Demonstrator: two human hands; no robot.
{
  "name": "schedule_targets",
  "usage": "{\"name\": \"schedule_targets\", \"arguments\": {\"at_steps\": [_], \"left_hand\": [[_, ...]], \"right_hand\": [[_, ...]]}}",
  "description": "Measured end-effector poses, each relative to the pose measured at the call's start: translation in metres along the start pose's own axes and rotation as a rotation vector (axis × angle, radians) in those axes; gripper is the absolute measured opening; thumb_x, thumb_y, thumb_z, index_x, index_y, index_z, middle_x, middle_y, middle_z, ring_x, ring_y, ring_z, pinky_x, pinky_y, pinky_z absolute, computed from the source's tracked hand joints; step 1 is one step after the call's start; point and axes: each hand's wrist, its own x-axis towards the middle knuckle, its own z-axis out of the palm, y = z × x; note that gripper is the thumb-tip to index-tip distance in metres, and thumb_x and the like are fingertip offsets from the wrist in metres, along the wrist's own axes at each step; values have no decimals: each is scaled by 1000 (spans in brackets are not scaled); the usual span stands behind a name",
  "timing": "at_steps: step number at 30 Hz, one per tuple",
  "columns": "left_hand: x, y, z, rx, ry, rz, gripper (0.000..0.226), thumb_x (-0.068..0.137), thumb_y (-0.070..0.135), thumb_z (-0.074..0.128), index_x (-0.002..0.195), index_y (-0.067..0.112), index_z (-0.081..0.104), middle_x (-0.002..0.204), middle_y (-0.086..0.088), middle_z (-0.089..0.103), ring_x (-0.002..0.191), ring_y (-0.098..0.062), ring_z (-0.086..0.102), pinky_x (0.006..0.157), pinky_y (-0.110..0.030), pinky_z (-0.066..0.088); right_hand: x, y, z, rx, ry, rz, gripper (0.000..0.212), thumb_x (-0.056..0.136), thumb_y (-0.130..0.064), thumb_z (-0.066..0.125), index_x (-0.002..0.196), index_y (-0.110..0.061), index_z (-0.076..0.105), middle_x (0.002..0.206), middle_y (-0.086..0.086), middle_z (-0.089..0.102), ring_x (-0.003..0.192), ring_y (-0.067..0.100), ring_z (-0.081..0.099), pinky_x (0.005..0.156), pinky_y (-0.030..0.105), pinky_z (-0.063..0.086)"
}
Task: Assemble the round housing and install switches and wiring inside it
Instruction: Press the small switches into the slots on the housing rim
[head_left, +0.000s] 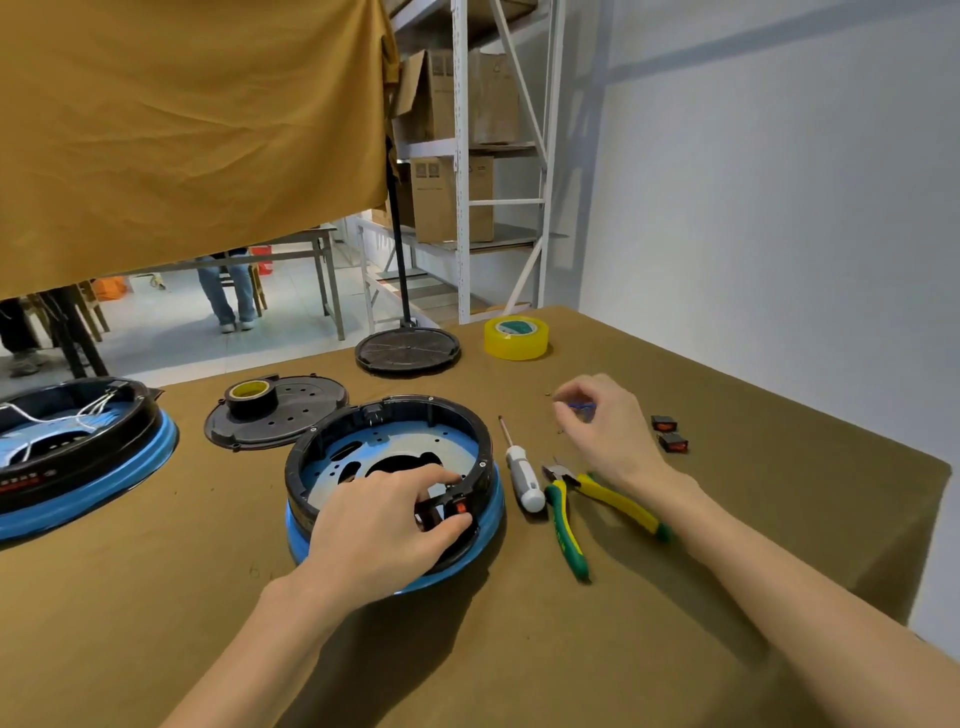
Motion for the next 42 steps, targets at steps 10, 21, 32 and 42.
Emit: {"name": "schedule_targets", "arguments": {"at_steps": [10,21,32,42], "left_hand": [[3,6,8,-56,134,33,57,90,77,31,125,50,67,98,30,74,83,6,68,59,-7,46],[4,12,9,-35,191,16,45,94,71,42,120,49,71,89,27,75,75,7,68,56,-1,34],[2,-2,-7,-242,-167,13,49,92,37,73,136,48,54,116,30,66,108,13,60,92,-6,46],[6,10,-30,-481,61,36,25,97,38,63,122,40,67,105,28,68,105,5,63,88,-11,49]], "right_hand": [[1,76,-17,-863,-204,517,39,99,-25,45,134,-9,53,138,17,52,127,38,50,102,45,41],[-8,25,-3,-158,49,151,28,92,-16,73,119,-16,66,104,-1,64,96,16,63,82,25,50],[-59,-63,17,452,-114,85,10,92,-23,76,99,-22,70,86,-8,76,86,5,73,79,22,59],[-73,-87,10,1086,-279,320,20,99,-10,64,118,-10,71,100,19,77,84,29,76,75,31,62]]}}
